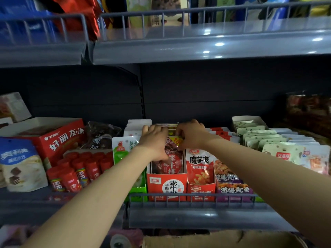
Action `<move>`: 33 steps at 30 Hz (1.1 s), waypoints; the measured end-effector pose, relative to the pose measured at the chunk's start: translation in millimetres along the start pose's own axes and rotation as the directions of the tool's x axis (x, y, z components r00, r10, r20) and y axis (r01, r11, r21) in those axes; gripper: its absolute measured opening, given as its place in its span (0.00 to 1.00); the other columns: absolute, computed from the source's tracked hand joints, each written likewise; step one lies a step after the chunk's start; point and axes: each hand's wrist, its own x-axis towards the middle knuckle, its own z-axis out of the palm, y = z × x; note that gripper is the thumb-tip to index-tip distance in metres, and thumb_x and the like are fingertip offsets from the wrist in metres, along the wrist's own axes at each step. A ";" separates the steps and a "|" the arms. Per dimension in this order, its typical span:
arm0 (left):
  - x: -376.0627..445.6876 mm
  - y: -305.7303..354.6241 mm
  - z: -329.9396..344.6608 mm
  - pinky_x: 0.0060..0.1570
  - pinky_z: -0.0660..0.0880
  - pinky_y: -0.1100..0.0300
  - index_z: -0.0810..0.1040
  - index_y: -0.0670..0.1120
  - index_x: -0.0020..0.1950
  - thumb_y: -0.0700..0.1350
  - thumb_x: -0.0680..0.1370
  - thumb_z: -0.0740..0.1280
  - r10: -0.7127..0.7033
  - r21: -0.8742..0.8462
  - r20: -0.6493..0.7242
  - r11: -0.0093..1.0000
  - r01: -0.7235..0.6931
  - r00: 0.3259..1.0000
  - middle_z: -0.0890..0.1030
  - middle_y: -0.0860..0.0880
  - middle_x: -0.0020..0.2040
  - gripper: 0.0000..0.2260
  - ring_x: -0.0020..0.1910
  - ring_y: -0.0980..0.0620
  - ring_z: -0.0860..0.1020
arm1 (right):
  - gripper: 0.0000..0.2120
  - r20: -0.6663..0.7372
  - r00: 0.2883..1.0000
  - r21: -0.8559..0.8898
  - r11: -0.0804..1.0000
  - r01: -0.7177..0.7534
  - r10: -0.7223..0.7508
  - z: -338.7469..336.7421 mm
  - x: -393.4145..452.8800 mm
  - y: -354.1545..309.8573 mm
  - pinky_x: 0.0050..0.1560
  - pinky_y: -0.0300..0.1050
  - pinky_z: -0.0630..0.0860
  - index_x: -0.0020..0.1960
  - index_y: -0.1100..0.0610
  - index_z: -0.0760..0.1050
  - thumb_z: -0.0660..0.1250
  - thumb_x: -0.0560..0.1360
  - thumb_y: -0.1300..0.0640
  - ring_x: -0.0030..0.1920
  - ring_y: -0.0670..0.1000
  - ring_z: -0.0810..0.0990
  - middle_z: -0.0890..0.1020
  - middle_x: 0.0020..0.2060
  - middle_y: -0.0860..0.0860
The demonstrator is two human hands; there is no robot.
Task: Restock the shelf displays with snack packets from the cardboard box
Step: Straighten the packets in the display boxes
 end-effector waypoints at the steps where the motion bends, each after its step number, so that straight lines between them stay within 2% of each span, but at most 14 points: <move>1: -0.8 0.2 0.5 0.66 0.56 0.54 0.62 0.47 0.69 0.62 0.63 0.75 0.008 0.010 -0.008 1.000 -0.008 1.000 0.67 0.47 0.67 0.42 0.67 0.47 0.62 | 0.19 -0.002 1.000 -0.011 1.000 0.000 0.000 -0.6 -0.6 -0.9 0.63 0.50 0.64 0.56 0.51 0.73 0.73 0.68 0.49 0.62 0.54 0.67 0.75 0.56 0.51; 5: -7.5 -3.9 -5.9 0.69 0.55 0.54 0.60 0.49 0.73 0.60 0.67 0.73 0.085 -0.048 -0.025 0.995 -0.086 0.996 0.61 0.49 0.70 0.40 0.70 0.47 0.58 | 0.27 0.004 1.000 -0.120 0.992 0.028 -0.028 0.9 0.2 -4.5 0.65 0.51 0.62 0.65 0.51 0.69 0.70 0.70 0.45 0.66 0.56 0.65 0.70 0.65 0.52; 9: -19.9 -22.6 -20.3 0.70 0.55 0.54 0.64 0.52 0.72 0.57 0.76 0.66 0.061 -0.208 -0.163 0.973 -0.095 0.985 0.59 0.54 0.71 0.27 0.70 0.46 0.57 | 0.23 -0.031 0.998 -0.187 0.981 0.048 -0.055 0.3 0.1 -8.5 0.64 0.50 0.62 0.66 0.45 0.70 0.63 0.73 0.39 0.64 0.54 0.69 0.76 0.61 0.50; 12: -34.5 -51.5 -25.3 0.71 0.54 0.52 0.64 0.54 0.72 0.51 0.76 0.65 -0.107 -0.336 -0.220 0.941 0.028 0.970 0.58 0.54 0.73 0.25 0.71 0.46 0.56 | 0.18 -0.094 0.992 -0.053 0.995 0.079 -0.084 -5.9 0.3 -17.9 0.67 0.48 0.61 0.64 0.43 0.73 0.62 0.75 0.42 0.64 0.52 0.72 0.78 0.60 0.47; 14: -45.9 -71.8 -23.3 0.72 0.56 0.53 0.63 0.52 0.74 0.46 0.76 0.66 -0.229 -0.508 -0.113 0.850 0.141 0.967 0.57 0.52 0.73 0.27 0.73 0.48 0.57 | 0.18 -0.084 0.991 0.103 0.988 0.113 -0.105 -5.8 -0.3 -29.1 0.68 0.49 0.63 0.65 0.43 0.73 0.62 0.76 0.44 0.64 0.52 0.72 0.78 0.61 0.47; 15: -51.4 -80.4 -19.9 0.72 0.57 0.55 0.63 0.50 0.74 0.44 0.76 0.66 -0.239 -0.553 -0.044 0.815 0.175 0.970 0.58 0.51 0.73 0.27 0.72 0.49 0.58 | 0.18 -0.068 0.992 0.177 0.977 0.117 -0.107 -2.6 -0.2 -34.9 0.68 0.49 0.64 0.65 0.44 0.73 0.61 0.76 0.45 0.65 0.53 0.72 0.77 0.63 0.48; 17: -59.6 -91.8 -9.6 0.70 0.59 0.58 0.65 0.50 0.73 0.45 0.75 0.68 -0.184 -0.504 0.040 0.845 0.179 0.982 0.62 0.50 0.71 0.27 0.71 0.50 0.62 | 0.19 -0.031 0.995 0.293 0.951 0.100 -0.095 4.7 -0.1 -45.8 0.68 0.49 0.65 0.67 0.44 0.72 0.61 0.77 0.45 0.68 0.54 0.67 0.74 0.65 0.51; 20: -59.5 -97.0 -1.0 0.69 0.62 0.55 0.60 0.52 0.74 0.51 0.73 0.71 -0.103 -0.415 0.161 0.895 0.162 0.982 0.62 0.51 0.73 0.33 0.70 0.50 0.63 | 0.23 0.039 0.992 0.319 0.942 0.102 -0.120 11.8 0.8 -62.0 0.70 0.49 0.62 0.69 0.45 0.69 0.62 0.76 0.42 0.70 0.53 0.62 0.72 0.66 0.51; 24: -41.8 -95.3 -6.9 0.68 0.63 0.59 0.57 0.47 0.75 0.50 0.71 0.74 -0.039 -0.319 0.279 0.939 0.131 0.959 0.61 0.50 0.73 0.39 0.70 0.49 0.64 | 0.29 0.139 0.983 0.236 0.968 0.086 -0.121 14.8 8.0 -78.5 0.69 0.52 0.58 0.72 0.47 0.64 0.63 0.74 0.39 0.71 0.54 0.60 0.70 0.68 0.51; 29: -25.6 -98.5 -13.7 0.61 0.66 0.56 0.63 0.48 0.69 0.52 0.65 0.78 -0.065 -0.210 0.342 0.967 0.144 0.937 0.66 0.48 0.68 0.38 0.66 0.47 0.67 | 0.28 0.231 0.967 0.123 0.989 0.080 -0.107 14.1 28.2 -82.6 0.65 0.52 0.62 0.65 0.48 0.70 0.71 0.68 0.41 0.67 0.55 0.63 0.73 0.61 0.51; 33: -20.4 -103.4 -11.2 0.69 0.61 0.52 0.61 0.51 0.73 0.57 0.62 0.78 -0.064 -0.135 0.329 0.984 0.114 0.942 0.61 0.48 0.70 0.45 0.71 0.45 0.58 | 0.36 0.296 0.953 0.009 0.998 0.064 -0.063 13.4 36.0 -90.6 0.67 0.54 0.62 0.69 0.51 0.66 0.73 0.66 0.40 0.69 0.57 0.60 0.69 0.65 0.53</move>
